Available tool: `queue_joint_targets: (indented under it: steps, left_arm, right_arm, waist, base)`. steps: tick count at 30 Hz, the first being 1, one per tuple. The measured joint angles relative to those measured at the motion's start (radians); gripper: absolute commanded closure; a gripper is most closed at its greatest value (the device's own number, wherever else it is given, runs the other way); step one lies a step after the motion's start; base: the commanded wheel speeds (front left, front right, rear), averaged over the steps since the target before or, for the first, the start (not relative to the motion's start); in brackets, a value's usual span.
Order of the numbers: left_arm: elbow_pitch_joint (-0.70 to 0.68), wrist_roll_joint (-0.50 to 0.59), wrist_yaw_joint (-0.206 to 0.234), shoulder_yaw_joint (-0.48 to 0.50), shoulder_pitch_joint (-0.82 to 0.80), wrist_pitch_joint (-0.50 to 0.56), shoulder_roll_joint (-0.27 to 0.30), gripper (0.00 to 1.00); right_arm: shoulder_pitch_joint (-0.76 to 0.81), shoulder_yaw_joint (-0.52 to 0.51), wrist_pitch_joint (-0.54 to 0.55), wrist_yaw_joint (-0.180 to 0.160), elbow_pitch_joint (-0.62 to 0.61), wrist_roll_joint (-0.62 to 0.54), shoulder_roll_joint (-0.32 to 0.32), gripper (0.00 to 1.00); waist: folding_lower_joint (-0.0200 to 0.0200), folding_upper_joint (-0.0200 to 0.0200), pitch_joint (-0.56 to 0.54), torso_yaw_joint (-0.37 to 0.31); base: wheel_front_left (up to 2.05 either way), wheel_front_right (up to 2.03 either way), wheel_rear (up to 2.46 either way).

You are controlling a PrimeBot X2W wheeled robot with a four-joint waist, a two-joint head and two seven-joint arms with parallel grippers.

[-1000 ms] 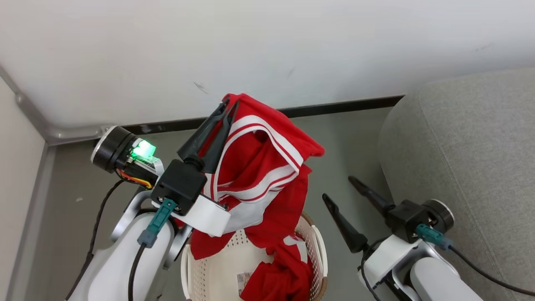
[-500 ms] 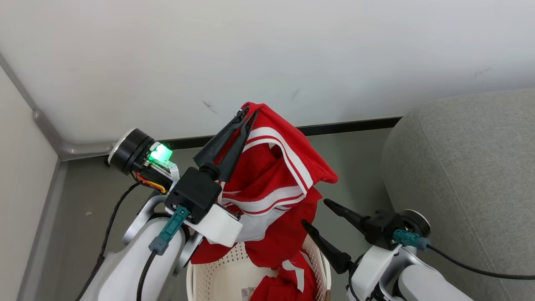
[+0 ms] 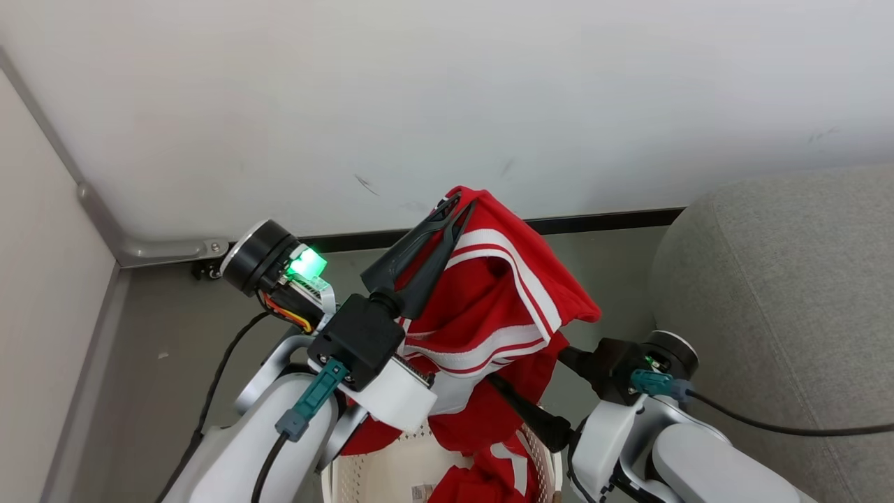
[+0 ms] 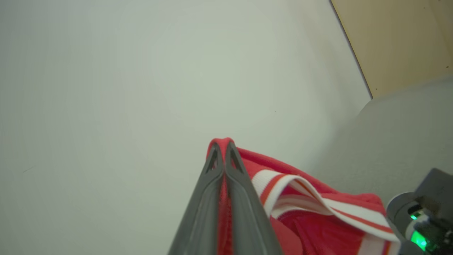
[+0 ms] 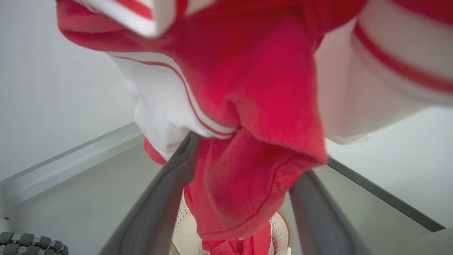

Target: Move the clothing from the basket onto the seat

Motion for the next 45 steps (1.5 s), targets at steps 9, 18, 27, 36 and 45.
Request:
queue_joint_targets:
  steps: [9,18,27,36,45]
  left_arm:
    - [0.005,-0.027,0.0,0.007,0.014,0.02,-0.012,1.0]
    - [0.077,-0.068,0.011,0.057,0.068,0.03,0.009,1.0]
    - [0.15,-0.13,0.028,0.104,0.111,0.034,0.005,1.0]
    - [0.182,-0.163,0.028,0.119,0.146,0.032,-0.008,1.0]
    - [0.21,-0.202,0.019,0.113,0.18,0.027,-0.036,0.49]
  right_arm:
    - [-0.047,0.049,-0.017,0.0,0.031,0.021,0.004,1.0]
    - [-0.053,0.05,-0.071,0.0,0.04,0.06,-0.02,1.0]
    - [-0.045,0.013,-0.118,0.0,0.008,0.119,-0.054,1.0]
    - [-0.025,-0.066,-0.135,0.0,-0.031,0.169,-0.056,1.0]
    - [-0.024,-0.156,-0.153,0.0,-0.037,0.18,-0.076,1.0]
  waist:
    - [0.0,0.0,0.007,0.014]
    - [0.0,0.0,0.014,-0.005]
    - [0.0,0.0,0.02,-0.042]
    - [0.0,0.0,0.024,-0.072]
    - [0.0,0.0,0.032,-0.09]
  base:
    - [0.0,0.0,0.0]
    - [0.0,0.0,0.0]
    - [0.0,0.0,0.0]
    - [0.0,0.0,0.0]
    - [0.0,0.0,0.0]
